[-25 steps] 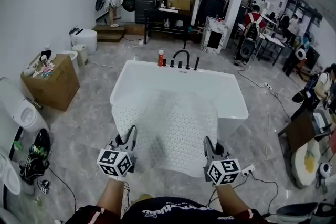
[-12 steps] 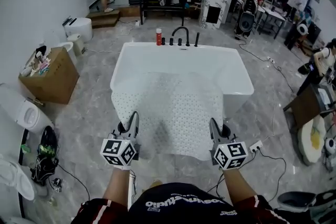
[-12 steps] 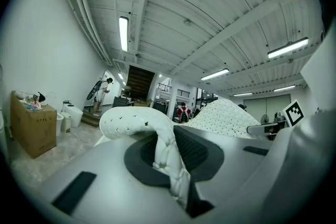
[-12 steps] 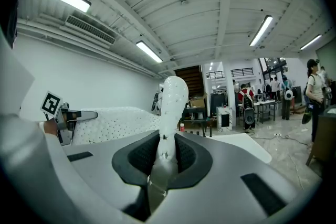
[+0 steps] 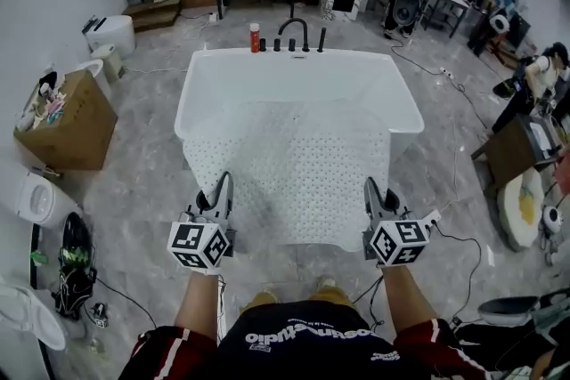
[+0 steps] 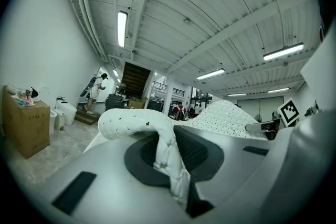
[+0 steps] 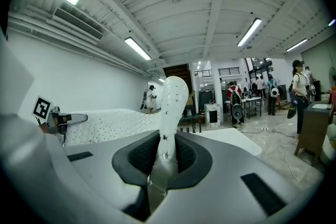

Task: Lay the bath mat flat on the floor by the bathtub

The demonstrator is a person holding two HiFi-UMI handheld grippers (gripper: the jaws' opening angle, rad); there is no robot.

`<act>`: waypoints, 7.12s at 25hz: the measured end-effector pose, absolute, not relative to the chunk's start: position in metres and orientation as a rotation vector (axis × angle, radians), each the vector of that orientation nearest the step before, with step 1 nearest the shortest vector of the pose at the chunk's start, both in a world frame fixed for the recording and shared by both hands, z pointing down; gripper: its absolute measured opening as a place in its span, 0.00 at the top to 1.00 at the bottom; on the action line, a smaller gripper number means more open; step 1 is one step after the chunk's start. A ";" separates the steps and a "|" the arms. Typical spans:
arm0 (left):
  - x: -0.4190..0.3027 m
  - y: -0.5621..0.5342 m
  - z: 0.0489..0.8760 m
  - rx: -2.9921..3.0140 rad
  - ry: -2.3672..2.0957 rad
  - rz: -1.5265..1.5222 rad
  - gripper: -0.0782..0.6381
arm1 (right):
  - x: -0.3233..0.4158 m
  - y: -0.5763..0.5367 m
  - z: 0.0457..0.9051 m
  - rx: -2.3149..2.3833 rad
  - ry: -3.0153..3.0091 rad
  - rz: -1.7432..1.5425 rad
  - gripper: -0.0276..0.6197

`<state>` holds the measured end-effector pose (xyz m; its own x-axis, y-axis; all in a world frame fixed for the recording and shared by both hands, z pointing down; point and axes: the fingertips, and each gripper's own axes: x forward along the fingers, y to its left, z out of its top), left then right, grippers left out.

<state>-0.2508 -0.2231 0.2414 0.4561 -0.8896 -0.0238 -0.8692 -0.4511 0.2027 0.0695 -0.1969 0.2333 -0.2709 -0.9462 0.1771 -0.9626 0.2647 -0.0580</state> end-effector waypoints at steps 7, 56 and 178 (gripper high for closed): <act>-0.233 -0.240 0.248 2.566 -1.592 -0.124 0.84 | 0.086 -0.220 0.244 1.827 -2.402 0.259 0.88; -0.083 -0.408 0.565 2.569 -1.666 0.099 0.84 | 0.230 -0.387 0.603 1.874 -2.291 0.418 0.88; -0.022 -0.507 1.172 2.226 -1.679 0.616 0.85 | 0.307 -0.447 1.188 1.632 -2.193 0.619 0.64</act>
